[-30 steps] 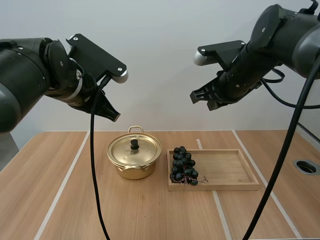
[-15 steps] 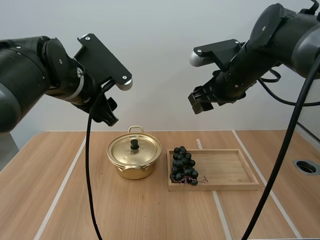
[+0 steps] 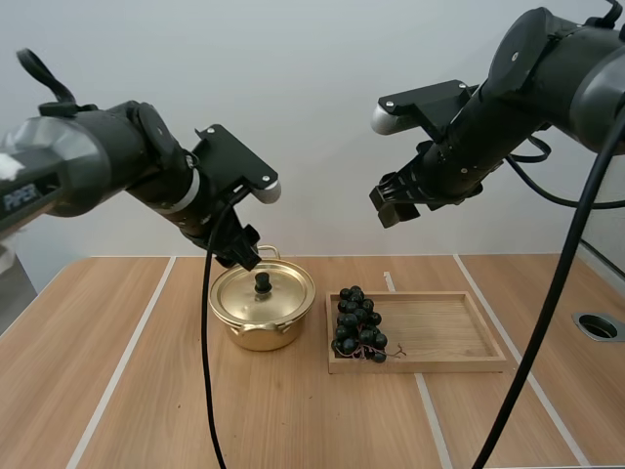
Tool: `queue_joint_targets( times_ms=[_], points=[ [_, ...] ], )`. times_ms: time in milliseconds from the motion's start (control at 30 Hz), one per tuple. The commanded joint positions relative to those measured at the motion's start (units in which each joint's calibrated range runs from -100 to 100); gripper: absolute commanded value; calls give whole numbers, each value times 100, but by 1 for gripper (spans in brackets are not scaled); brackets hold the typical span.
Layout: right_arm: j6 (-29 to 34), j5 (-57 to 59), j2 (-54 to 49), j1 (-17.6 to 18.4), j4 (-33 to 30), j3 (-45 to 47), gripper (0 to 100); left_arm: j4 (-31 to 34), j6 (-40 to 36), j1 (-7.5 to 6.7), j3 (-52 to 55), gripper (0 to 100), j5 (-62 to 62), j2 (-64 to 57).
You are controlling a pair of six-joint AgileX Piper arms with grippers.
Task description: Open the pot, put the grape inside, and close it
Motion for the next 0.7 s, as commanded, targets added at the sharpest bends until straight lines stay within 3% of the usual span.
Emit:
queue_joint_targets(
  times_ms=[0, 167, 667],
  points=[
    [-74, 87, -23, -14, 46, -44, 100, -82, 31, -174, -136, 100, -6, 351],
    [-74, 266, -23, -14, 75, -44, 100, 467, -500, -467, -553, 100, -130, 1059],
    [-74, 299, -23, -14, 175, -44, 100, 595, -994, -479, -1476, 100, 762, 2616]
  ],
)
